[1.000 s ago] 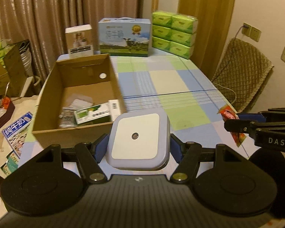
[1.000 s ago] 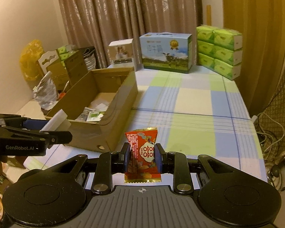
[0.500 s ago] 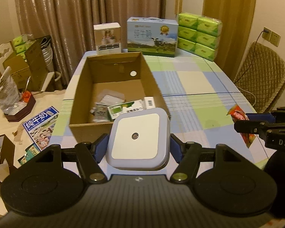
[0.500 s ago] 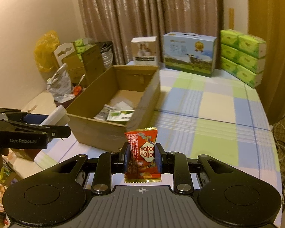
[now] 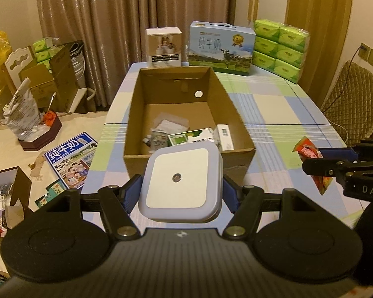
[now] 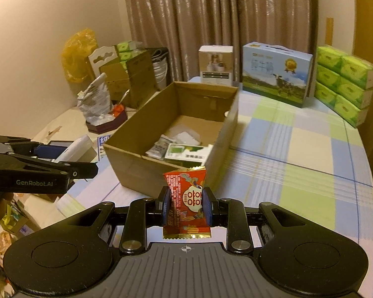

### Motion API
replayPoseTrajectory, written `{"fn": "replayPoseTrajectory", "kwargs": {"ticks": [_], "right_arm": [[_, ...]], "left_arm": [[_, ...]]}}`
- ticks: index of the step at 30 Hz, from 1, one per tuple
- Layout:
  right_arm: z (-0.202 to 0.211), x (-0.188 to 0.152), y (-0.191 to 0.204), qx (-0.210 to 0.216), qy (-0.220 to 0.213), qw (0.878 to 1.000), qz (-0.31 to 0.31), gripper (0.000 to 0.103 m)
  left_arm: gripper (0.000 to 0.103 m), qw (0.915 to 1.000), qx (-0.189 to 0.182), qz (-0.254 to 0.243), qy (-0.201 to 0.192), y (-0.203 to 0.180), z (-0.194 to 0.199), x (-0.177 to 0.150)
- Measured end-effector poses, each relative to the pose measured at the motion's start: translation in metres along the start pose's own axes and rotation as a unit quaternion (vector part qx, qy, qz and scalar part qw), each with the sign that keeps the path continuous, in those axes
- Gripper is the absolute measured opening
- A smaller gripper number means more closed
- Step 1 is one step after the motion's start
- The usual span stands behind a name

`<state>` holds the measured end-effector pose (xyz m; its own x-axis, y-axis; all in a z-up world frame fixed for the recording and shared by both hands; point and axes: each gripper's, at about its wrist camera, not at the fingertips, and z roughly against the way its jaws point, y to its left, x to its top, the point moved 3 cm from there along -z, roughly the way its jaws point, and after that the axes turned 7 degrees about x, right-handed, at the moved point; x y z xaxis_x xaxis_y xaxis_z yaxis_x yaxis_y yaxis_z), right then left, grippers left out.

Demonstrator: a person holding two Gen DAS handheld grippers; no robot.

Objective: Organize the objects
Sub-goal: 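Lift the plug with the left gripper while the right carries the candy toward the box, then lower the plug and candy into the cardboard box with both grippers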

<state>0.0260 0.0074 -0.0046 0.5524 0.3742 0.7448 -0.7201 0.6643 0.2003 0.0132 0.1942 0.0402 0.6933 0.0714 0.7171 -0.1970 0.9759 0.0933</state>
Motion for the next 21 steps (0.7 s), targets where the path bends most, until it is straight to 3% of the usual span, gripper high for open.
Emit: {"fn": "replayPoseTrajectory", "kwargs": {"ticks": [21], "right_arm": [[-0.039, 0.020, 0.011, 0.015, 0.007, 1.000, 0.015, 0.024]], "left_arm": [[0.063, 0.9998, 0.015, 0.007, 0.011, 0.021, -0.019, 0.007]]}}
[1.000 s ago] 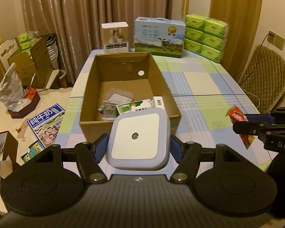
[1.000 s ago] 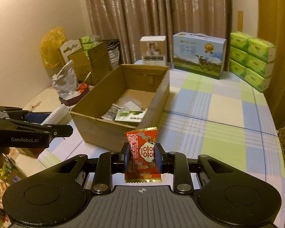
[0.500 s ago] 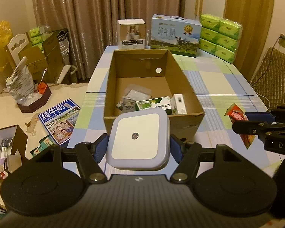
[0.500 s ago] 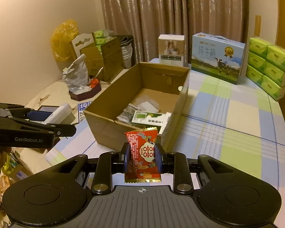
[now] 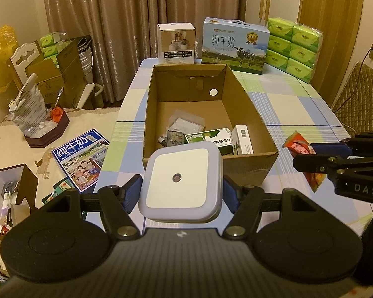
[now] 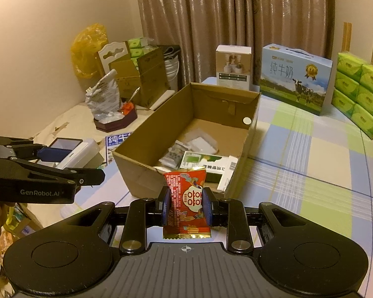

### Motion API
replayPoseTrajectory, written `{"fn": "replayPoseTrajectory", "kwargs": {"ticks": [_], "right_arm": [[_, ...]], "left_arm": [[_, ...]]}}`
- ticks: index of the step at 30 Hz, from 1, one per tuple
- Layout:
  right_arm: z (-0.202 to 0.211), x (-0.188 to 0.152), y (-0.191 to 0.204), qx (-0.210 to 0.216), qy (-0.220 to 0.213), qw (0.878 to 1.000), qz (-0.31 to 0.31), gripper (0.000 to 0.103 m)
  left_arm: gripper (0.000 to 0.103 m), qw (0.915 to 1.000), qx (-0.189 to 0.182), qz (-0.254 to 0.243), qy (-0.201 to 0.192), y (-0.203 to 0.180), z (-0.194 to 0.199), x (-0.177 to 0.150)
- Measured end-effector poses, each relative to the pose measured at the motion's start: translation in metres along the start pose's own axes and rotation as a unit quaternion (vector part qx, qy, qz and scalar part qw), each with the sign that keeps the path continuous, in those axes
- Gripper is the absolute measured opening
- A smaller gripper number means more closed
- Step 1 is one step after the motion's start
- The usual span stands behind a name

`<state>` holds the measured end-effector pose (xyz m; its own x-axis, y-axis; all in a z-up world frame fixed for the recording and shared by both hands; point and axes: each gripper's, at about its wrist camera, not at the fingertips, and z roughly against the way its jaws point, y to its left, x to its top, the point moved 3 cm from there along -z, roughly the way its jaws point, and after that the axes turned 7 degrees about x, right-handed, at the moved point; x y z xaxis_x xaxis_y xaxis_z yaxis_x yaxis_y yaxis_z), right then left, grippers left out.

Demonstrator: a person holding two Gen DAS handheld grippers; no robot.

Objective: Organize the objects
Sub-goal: 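Lower the plug and candy into the cardboard box with both grippers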

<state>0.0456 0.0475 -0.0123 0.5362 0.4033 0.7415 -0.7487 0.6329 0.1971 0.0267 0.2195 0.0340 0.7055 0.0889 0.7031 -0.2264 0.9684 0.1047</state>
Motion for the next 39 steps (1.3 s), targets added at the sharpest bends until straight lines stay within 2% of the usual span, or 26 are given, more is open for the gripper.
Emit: {"fn": "replayPoseTrajectory", "kwargs": {"ticks": [24, 39], "right_arm": [[-0.021, 0.026, -0.011, -0.006, 0.002, 1.000, 0.002, 0.024], [-0.047, 0.047, -0.032, -0.015, 0.008, 1.000, -0.007, 0.024]], "left_arm": [[0.063, 0.9999, -0.001, -0.014, -0.004, 0.002, -0.026, 0.028], [0.063, 0.9995, -0.011, -0.029, 0.003, -0.001, -0.059, 0.056]]}}
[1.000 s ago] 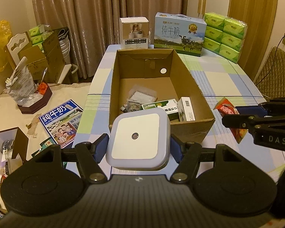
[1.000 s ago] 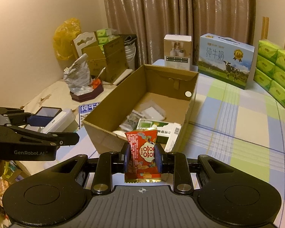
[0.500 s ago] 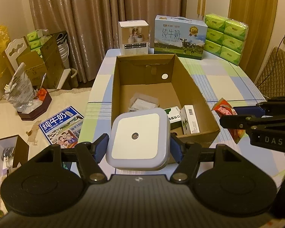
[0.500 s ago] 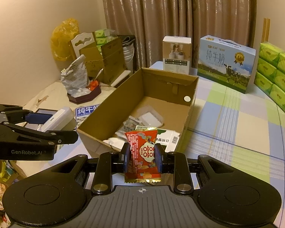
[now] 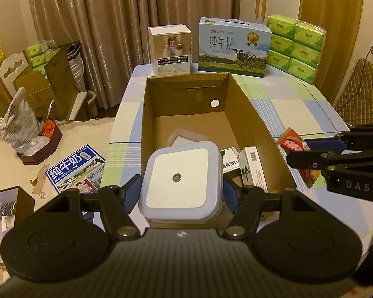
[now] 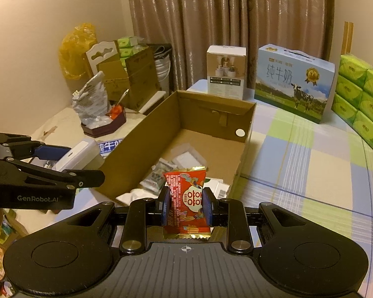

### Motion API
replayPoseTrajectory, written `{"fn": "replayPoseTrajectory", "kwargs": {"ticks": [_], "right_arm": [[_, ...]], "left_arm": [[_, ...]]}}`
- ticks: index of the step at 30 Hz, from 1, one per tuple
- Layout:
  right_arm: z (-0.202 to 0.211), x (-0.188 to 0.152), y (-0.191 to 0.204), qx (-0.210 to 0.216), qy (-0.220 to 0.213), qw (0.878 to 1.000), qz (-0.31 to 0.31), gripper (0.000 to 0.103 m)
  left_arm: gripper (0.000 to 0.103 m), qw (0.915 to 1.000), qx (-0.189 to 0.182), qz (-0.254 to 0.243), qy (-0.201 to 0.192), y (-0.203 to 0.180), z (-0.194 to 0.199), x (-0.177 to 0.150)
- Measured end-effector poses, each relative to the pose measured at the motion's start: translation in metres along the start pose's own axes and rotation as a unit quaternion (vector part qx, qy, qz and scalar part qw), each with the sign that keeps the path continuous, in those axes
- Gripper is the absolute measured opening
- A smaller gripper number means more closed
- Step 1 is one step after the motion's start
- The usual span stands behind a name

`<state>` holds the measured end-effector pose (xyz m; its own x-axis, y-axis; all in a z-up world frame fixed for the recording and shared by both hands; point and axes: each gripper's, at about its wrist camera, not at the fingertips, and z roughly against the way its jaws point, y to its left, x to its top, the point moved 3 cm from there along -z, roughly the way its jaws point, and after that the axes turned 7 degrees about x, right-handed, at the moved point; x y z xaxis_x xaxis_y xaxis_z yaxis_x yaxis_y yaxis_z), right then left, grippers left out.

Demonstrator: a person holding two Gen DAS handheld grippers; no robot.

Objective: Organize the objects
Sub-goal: 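Lower the plug and candy into the cardboard box with both grippers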

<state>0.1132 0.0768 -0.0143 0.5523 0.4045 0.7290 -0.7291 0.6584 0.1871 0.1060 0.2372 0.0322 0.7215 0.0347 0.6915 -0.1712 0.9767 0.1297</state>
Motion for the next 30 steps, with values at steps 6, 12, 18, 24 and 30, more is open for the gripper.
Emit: {"fn": "replayPoseTrajectory", "kwargs": {"ticks": [6, 12, 18, 24, 30], "right_arm": [[-0.011, 0.008, -0.005, 0.001, 0.004, 1.000, -0.003, 0.024], [-0.020, 0.013, -0.011, 0.001, 0.008, 1.000, -0.008, 0.024], [-0.028, 0.019, -0.015, 0.000, 0.011, 1.000, -0.012, 0.024], [-0.038, 0.025, -0.021, -0.001, 0.015, 1.000, -0.017, 0.024], [-0.049, 0.032, -0.026, -0.001, 0.020, 1.000, -0.019, 0.024]], "left_arm": [[0.063, 0.9999, -0.005, -0.009, 0.006, -0.003, -0.015, 0.013], [0.063, 0.9998, -0.011, -0.016, 0.012, -0.005, -0.027, 0.020], [0.063, 0.9996, -0.012, -0.021, 0.014, -0.005, -0.037, 0.026], [0.063, 0.9994, -0.014, -0.027, 0.018, -0.004, -0.049, 0.033], [0.063, 0.9989, -0.012, -0.036, 0.027, -0.001, -0.065, 0.039]]}}
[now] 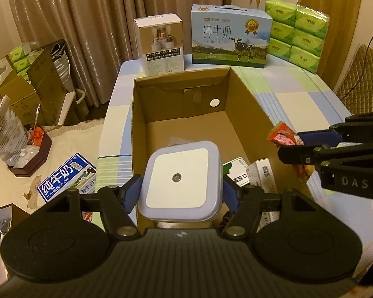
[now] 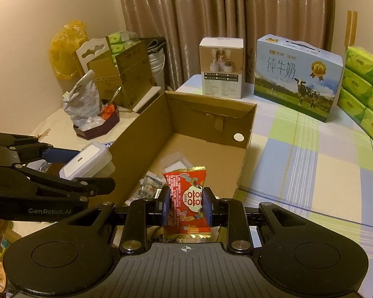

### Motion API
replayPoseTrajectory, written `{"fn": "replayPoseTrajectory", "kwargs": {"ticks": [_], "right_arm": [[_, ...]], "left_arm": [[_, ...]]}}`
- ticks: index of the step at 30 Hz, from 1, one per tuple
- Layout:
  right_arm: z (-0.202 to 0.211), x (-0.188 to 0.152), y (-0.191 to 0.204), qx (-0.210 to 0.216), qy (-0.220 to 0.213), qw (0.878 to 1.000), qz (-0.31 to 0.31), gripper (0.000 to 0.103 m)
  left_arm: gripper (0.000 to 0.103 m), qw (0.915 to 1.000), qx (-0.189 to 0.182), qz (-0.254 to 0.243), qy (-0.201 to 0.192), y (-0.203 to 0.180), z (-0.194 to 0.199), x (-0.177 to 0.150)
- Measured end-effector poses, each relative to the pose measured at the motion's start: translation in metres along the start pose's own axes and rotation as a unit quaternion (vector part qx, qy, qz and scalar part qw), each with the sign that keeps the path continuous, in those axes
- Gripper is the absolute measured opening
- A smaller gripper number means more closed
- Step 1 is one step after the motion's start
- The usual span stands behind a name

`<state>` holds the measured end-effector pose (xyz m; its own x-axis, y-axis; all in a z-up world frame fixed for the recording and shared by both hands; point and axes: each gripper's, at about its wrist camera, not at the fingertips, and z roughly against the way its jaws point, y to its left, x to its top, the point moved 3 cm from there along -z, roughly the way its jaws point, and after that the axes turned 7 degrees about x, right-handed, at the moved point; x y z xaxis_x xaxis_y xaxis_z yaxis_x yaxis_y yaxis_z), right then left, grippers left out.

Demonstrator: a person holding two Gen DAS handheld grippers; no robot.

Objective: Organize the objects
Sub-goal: 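Lower the plug and candy into the cardboard box with both grippers, then open the left gripper to drop the plug while the right drops the candy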

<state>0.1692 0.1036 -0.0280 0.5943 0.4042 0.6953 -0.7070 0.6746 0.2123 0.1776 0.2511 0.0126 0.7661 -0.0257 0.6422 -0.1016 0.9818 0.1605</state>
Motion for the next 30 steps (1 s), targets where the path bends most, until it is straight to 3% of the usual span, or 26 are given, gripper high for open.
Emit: {"fn": "replayPoseTrajectory", "kwargs": {"ticks": [19, 20, 22, 30], "right_arm": [[-0.033, 0.020, -0.021, 0.003, 0.011, 1.000, -0.024, 0.024], [-0.034, 0.020, -0.022, 0.004, 0.011, 1.000, -0.026, 0.024], [-0.035, 0.020, -0.024, 0.004, 0.011, 1.000, -0.028, 0.024], [-0.035, 0.017, -0.024, 0.009, 0.015, 0.999, -0.034, 0.024]], "left_arm": [[0.064, 0.9993, -0.003, -0.032, 0.021, 0.001, -0.056, 0.023], [0.068, 0.9994, -0.005, -0.030, 0.018, 0.001, -0.058, 0.024], [0.072, 0.9996, 0.002, -0.024, 0.015, 0.004, -0.060, 0.024], [0.072, 0.9995, 0.007, -0.029, 0.010, 0.006, -0.052, 0.022]]}}
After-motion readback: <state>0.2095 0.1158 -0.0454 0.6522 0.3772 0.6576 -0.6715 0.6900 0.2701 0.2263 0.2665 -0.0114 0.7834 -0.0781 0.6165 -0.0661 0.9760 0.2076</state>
